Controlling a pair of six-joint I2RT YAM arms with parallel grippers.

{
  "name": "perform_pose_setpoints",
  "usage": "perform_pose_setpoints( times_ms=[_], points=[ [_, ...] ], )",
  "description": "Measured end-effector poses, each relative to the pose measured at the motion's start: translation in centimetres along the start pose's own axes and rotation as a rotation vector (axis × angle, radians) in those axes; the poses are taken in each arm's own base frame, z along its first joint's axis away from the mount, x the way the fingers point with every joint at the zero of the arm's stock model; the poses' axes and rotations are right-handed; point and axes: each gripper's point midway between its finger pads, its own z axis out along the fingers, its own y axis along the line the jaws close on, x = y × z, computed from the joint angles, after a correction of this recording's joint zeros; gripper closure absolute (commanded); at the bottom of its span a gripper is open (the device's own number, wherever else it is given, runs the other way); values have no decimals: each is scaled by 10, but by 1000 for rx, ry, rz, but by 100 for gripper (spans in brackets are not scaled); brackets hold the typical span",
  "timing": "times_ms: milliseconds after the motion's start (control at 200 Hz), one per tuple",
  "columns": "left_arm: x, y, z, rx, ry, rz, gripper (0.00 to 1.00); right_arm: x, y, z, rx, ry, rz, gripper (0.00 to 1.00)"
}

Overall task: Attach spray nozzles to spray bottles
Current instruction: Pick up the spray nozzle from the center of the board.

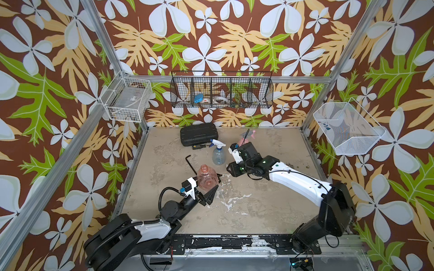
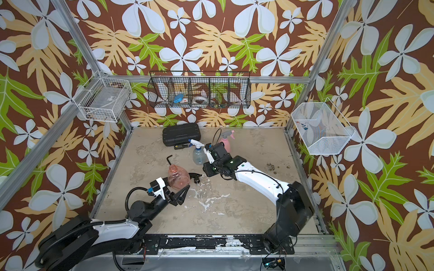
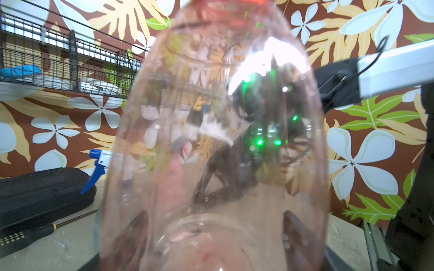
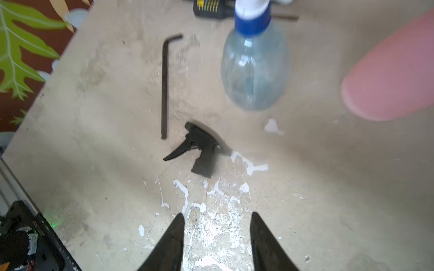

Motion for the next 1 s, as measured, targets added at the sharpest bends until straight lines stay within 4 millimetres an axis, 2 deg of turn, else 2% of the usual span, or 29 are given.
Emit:
perform_pose_setpoints(
  times_ms=[205,390,565,831,1001],
  points=[
    [-9,14,-9,-95,7,17,29,22,15,56,-45,117,-18,44],
    [-5,22,-12,-142,28,23,29,32,31,89,-56,175,-50,42],
    [0,23,-12,-145,50,22,29,37,39,107,-45,192,-73,42],
    [-1,23,-12,-145,46,18,29,39,35,125,41,205,-99,45],
    [-2,23,-12,-143,43,16,29,41,29,133,76,213,-91,55]
  ],
)
